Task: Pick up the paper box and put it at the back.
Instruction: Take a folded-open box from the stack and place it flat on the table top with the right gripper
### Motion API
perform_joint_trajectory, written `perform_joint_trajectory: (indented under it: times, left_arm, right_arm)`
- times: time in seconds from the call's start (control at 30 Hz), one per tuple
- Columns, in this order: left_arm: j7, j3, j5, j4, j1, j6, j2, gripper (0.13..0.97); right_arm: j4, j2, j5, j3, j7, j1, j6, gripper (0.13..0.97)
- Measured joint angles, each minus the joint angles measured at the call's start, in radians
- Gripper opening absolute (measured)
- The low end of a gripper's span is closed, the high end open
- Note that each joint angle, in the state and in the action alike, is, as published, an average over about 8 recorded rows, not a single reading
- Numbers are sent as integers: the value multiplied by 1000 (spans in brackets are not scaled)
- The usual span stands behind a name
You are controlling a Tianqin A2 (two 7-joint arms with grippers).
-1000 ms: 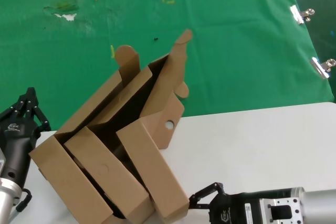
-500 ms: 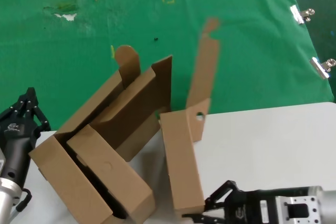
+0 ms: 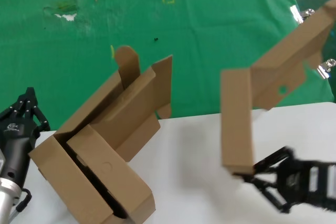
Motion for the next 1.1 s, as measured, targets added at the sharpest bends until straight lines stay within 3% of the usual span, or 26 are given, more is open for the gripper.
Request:
perform_joint_trajectory:
  times: [0.17, 0.37, 0.57, 0.73, 0.93, 1.1]
  left_arm:
    - [0, 0, 0, 0, 0, 0, 0, 140]
    - [0, 0, 0, 0, 0, 0, 0, 140]
    - [0, 0, 0, 0, 0, 0, 0, 140]
    - [0, 0, 0, 0, 0, 0, 0, 140]
    - [0, 0, 0, 0, 0, 0, 0, 140]
    - [0, 0, 0, 0, 0, 0, 0, 140]
  right_arm:
    - [69, 104, -103, 100, 207, 2, -49, 138]
    - [85, 74, -314, 57, 424, 243, -282, 138]
    - [24, -140, -597, -52, 513, 531, -556, 138]
    - [-130, -372, -836, -193, 523, 772, -715, 138]
    - [-403, -593, -1106, -443, 565, 1041, -787, 138]
    - [-624, -712, -1224, -631, 602, 1195, -799, 137]
